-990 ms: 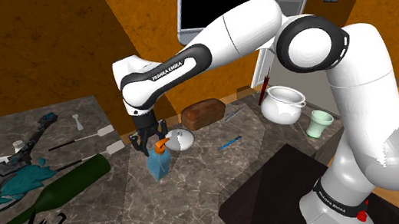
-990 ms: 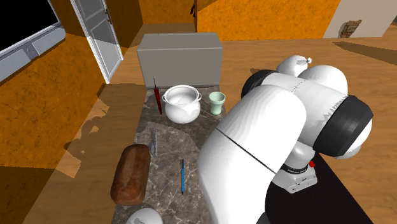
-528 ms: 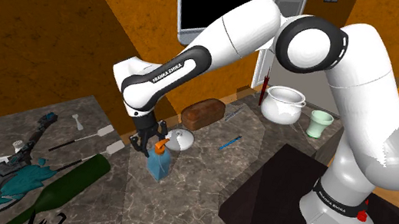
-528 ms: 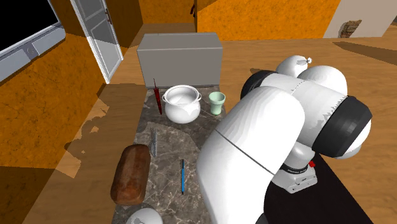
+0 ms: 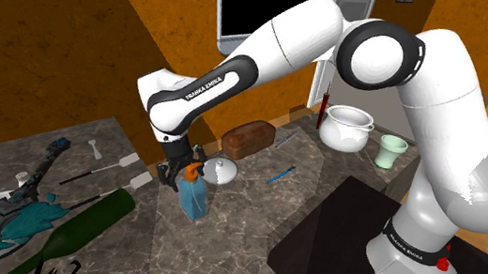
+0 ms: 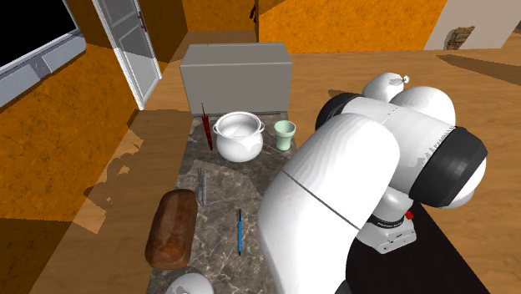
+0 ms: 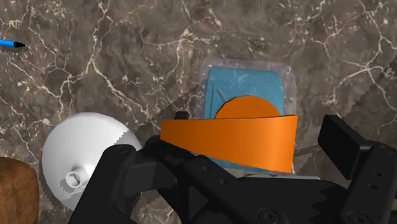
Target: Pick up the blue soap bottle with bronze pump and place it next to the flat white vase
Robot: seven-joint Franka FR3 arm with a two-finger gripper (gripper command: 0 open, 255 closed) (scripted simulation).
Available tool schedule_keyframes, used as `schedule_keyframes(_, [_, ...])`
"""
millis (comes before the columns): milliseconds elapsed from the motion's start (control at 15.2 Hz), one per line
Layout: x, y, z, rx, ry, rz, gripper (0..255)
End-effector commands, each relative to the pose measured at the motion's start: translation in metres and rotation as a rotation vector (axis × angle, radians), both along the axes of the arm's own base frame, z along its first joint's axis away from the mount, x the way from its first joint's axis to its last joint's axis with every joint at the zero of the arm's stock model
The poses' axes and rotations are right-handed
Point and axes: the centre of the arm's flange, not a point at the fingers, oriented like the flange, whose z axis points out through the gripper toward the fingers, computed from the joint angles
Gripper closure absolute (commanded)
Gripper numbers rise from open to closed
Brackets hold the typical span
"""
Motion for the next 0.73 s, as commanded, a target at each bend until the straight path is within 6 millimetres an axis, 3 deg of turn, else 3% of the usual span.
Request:
schedule_keyframes(0, [0.005,0.002,0.020,0.000,0.000,0.000,0])
schedule_keyframes(132, [0.011,0.004,0.043,0.000,0.000,0.000,0])
schedule_keyframes(660, [0.011,0.004,0.043,0.000,0.000,0.000,0])
